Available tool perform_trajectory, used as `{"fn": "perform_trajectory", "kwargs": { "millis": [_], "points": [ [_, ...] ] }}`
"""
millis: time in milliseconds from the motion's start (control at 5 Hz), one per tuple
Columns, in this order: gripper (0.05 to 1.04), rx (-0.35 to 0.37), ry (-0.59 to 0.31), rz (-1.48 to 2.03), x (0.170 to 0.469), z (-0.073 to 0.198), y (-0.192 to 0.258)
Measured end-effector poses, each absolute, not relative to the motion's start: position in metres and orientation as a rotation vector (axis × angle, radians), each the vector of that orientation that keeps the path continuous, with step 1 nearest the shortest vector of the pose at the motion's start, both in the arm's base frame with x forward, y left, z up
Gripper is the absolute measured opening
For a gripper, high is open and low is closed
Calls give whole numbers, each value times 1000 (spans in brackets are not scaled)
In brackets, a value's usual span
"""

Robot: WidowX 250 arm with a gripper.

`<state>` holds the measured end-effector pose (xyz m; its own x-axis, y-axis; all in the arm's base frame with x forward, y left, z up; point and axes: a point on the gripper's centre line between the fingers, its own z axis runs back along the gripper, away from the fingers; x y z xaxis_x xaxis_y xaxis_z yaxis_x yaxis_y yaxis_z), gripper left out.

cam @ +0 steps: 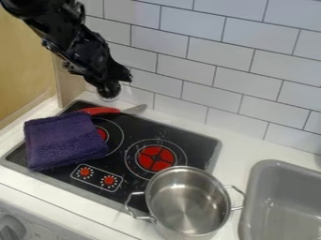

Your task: Move the object to the right side of the right burner

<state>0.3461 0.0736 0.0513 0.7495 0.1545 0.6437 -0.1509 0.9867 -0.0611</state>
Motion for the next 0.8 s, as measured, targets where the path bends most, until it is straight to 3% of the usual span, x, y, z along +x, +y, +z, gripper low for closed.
{"fn": "perform_trajectory", "kwargs": {
  "millis": [400, 800],
  "points": [
    [171, -119, -572, 269, 313, 65, 44],
    [171, -175, -471, 174, 296, 61, -12]
  ]
}}
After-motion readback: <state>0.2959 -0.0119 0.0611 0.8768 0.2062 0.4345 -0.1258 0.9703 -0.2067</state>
